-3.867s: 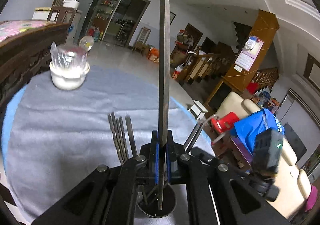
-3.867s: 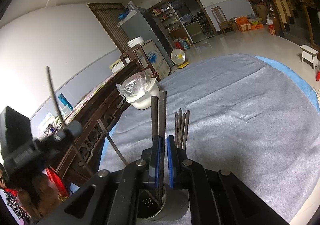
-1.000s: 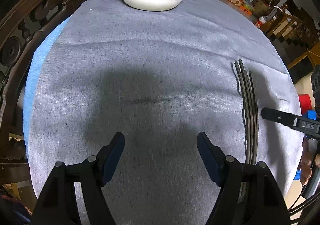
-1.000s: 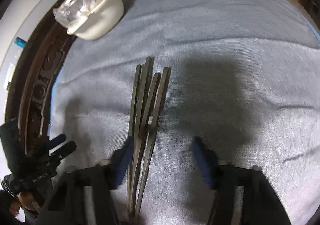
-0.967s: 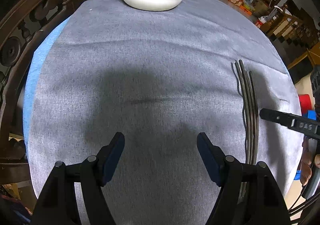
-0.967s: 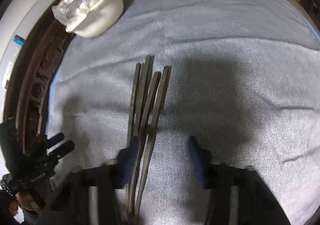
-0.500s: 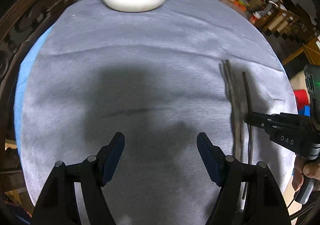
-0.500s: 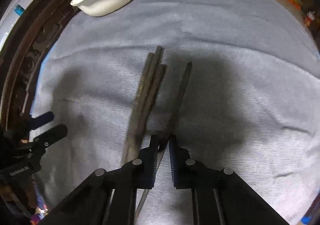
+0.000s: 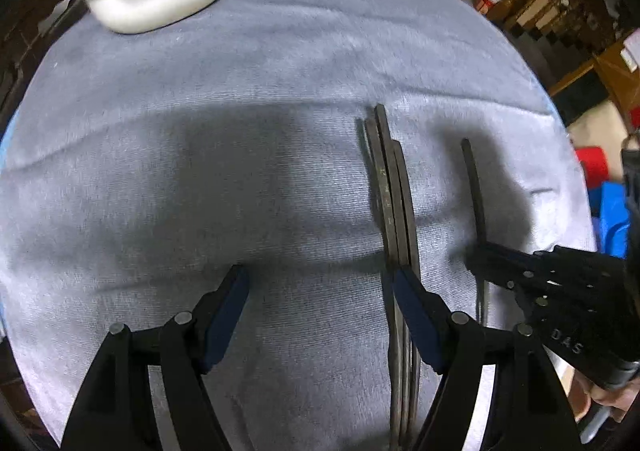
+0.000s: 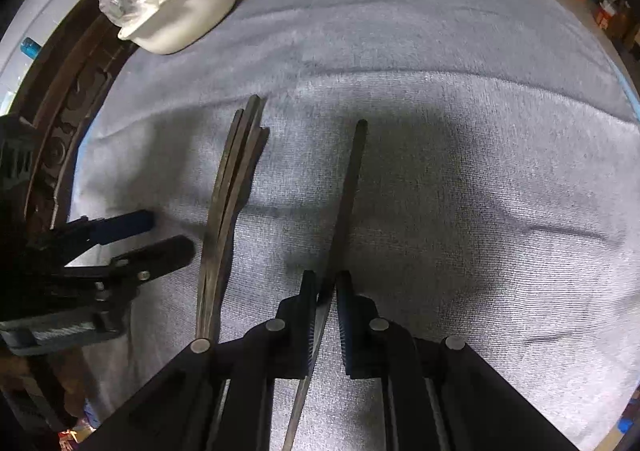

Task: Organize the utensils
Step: 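Close the right gripper on one dark rod on the cloth, then close the left gripper on another rod while the right gripper holds its rod, then lift both held rods upright and lower them into the grey holder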

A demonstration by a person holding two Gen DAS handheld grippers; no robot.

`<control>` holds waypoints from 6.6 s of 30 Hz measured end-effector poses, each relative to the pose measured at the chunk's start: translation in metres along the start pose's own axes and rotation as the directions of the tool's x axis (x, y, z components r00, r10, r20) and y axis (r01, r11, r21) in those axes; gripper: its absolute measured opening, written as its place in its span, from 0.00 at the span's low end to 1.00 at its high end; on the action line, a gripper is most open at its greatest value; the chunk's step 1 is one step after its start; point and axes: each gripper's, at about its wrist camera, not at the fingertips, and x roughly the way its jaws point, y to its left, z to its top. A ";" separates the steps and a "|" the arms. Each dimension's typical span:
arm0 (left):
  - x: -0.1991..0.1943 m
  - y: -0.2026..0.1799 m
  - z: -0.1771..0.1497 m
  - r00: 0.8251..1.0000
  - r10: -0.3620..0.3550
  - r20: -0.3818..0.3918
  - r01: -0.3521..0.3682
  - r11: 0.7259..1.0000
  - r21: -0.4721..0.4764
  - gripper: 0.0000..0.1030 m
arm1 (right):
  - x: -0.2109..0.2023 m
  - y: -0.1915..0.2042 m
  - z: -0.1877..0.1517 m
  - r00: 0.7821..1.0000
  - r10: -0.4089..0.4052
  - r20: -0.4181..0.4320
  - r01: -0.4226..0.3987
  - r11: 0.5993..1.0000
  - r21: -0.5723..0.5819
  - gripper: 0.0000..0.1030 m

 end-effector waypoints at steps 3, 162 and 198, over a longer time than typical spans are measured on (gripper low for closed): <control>0.000 -0.006 0.000 1.000 -0.025 -0.001 0.025 1.000 0.008 0.74 | 0.000 -0.003 0.002 1.000 0.007 0.006 -0.007 1.000 0.002 0.12; -0.176 -0.019 -0.223 0.715 -0.120 0.689 0.161 0.987 0.005 0.05 | -0.169 0.072 -0.219 0.684 0.100 0.723 -0.251 0.962 0.105 0.06; -0.173 -0.019 -0.236 0.747 -0.135 0.651 0.149 0.988 0.034 0.05 | -0.162 0.099 -0.240 0.716 0.051 0.696 -0.113 0.993 0.044 0.12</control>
